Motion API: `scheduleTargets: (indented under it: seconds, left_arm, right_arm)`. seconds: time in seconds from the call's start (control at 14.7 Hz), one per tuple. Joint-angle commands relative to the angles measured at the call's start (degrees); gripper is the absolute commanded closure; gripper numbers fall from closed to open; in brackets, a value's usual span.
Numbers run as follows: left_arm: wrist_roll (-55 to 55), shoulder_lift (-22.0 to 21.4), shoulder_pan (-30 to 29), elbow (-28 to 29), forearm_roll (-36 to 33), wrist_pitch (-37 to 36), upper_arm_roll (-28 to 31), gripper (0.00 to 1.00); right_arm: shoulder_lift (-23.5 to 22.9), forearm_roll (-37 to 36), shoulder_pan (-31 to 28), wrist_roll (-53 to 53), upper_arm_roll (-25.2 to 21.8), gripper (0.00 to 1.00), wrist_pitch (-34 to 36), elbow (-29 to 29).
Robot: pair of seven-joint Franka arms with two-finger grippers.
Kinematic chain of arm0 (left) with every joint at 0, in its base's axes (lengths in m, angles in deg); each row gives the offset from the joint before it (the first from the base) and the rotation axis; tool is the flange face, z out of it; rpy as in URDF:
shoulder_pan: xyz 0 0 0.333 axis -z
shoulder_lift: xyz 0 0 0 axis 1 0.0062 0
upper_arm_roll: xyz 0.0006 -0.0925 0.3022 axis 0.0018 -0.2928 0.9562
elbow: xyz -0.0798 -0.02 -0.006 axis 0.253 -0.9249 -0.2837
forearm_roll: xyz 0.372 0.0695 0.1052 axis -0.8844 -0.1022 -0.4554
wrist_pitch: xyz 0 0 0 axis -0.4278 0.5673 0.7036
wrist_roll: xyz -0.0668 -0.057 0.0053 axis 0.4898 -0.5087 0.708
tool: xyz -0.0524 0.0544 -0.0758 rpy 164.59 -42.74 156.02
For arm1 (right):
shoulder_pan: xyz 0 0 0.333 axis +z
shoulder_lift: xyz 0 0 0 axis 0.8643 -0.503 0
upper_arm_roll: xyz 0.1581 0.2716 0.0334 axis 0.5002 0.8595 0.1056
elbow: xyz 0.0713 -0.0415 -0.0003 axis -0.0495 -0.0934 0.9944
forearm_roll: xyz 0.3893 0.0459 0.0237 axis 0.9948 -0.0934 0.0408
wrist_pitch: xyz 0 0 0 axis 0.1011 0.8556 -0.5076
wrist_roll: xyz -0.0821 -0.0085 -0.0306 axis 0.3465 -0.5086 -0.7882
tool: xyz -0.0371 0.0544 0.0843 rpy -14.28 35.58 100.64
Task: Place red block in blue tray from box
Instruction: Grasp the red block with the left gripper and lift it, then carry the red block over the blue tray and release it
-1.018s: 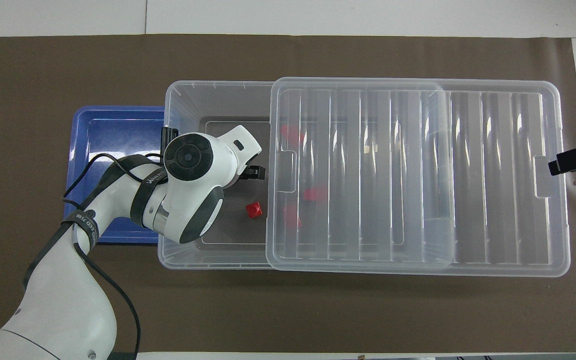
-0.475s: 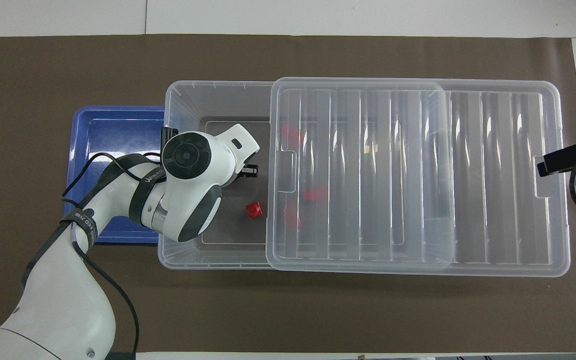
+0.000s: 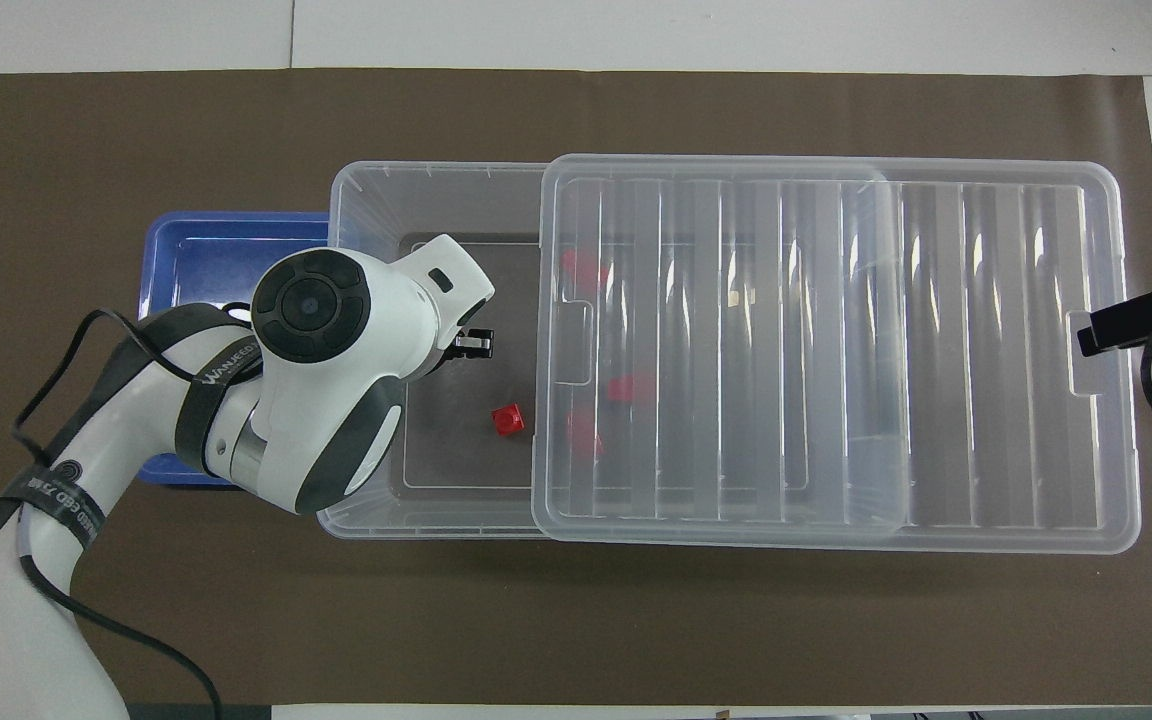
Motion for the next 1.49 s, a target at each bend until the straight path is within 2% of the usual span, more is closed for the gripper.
scheduleTargets:
  seconds: [0.0,0.07,0.2,0.34,0.54,0.68,0.75,0.88,1.15,1.43]
  left_arm:
    - [0.36,-4.87,-0.18,0.30,-0.65,-5.00,0.48,1.00]
    - [-0.07,-6.46,-1.23,0.38,-0.65,-6.93,0.48,1.00]
    - [-1.04,-9.54,-4.12,1.00,-0.65,-10.45,0.48,1.00]
    - [-2.27,-10.77,-6.85,1.09,-0.65,-13.35,0.48,1.00]
    - [-7.27,-12.01,-11.42,2.40,-0.65,-14.24,0.48,1.00]
    - [-11.66,-12.88,-14.75,4.50,-0.65,-12.93,0.40,1.00]
    - [-14.64,-13.50,-16.60,6.60,-0.65,-10.57,0.48,1.00]
    - [-19.31,-14.47,-20.03,11.26,-0.65,-3.90,0.40,1.00]
    - [-26.00,-11.93,-23.73,19.35,-0.65,9.36,0.48,1.00]
    - [-26.27,-4.64,-23.91,19.90,-0.65,19.57,0.39,1.00]
  right_arm:
    - [1.77,-0.67,-1.41,3.50,0.28,0.93,-2.11,-2.51]
    - [1.77,-0.67,-1.94,3.51,0.28,1.00,-2.19,-2.68]
    - [2.38,-0.76,-3.16,5.25,0.19,1.00,-5.34,-4.52]
    - [3.17,-0.85,-6.58,10.51,0.19,1.00,-10.96,-8.11]
    - [4.14,-0.85,-8.36,12.30,0.19,1.00,-15.54,-11.99]
    - [2.48,-0.85,-9.23,12.03,0.19,1.00,-18.09,-13.31]
    - [1.25,-0.85,-9.85,12.47,0.19,1.00,-20.89,-14.88]
    - [0.54,-0.85,-11.08,12.74,0.19,1.00,-21.97,-15.78]
    - [-0.78,-0.76,-11.08,12.12,0.19,1.00,-25.13,-18.15]
    - [-1.13,-0.76,-10.91,12.03,0.28,1.00,-27.15,-19.64]
